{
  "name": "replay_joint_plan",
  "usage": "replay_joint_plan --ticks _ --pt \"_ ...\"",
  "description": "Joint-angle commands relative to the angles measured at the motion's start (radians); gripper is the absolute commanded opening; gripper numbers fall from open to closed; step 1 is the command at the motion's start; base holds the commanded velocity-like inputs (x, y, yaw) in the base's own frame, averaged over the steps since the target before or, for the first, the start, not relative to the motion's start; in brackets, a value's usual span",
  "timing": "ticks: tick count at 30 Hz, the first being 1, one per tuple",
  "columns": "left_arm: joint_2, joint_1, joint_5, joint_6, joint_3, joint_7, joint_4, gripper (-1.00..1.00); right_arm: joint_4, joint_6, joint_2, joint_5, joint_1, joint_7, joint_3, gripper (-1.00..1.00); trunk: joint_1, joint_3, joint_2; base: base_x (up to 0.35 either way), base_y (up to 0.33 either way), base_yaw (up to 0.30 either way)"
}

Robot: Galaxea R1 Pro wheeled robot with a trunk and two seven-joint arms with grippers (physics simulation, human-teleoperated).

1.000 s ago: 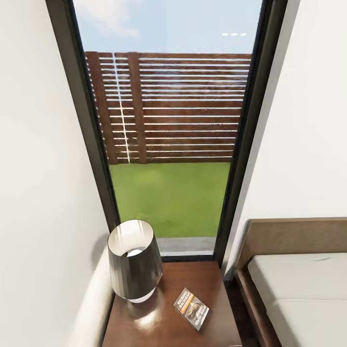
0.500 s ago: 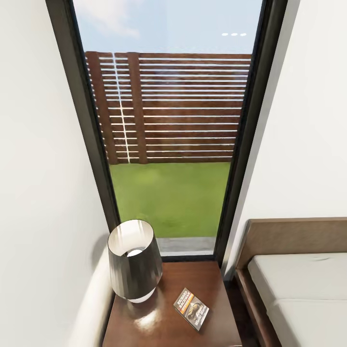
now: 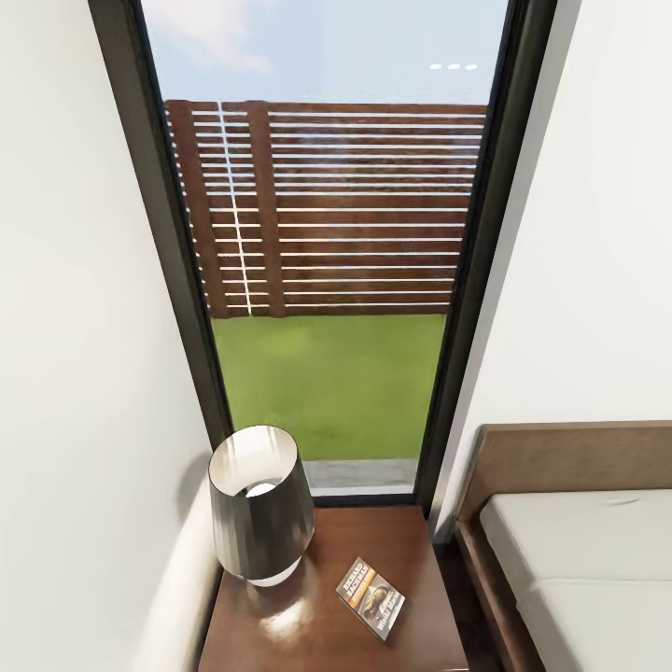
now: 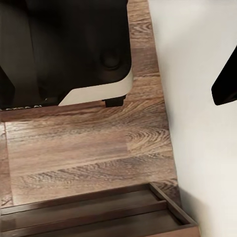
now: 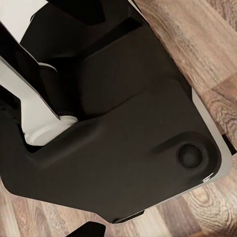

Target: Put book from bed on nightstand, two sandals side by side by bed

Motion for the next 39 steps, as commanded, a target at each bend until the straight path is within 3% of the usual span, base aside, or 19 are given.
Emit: replay_joint_plan --ticks 1,39 --pt "0.000 -0.001 0.010 -0.004 -0.009 0.004 0.001 1.00 -0.003 0.006 0.000 -0.008 0.000 0.002 0.001 1.00 0.001 -0.002 -0.002 0.000 0.000 0.000" --pt "0.000 -0.001 0.009 -0.004 -0.009 0.004 0.001 1.00 -0.003 0.006 0.000 -0.008 0.000 0.002 0.001 1.00 0.001 -0.002 -0.002 0.000 0.000 0.000"
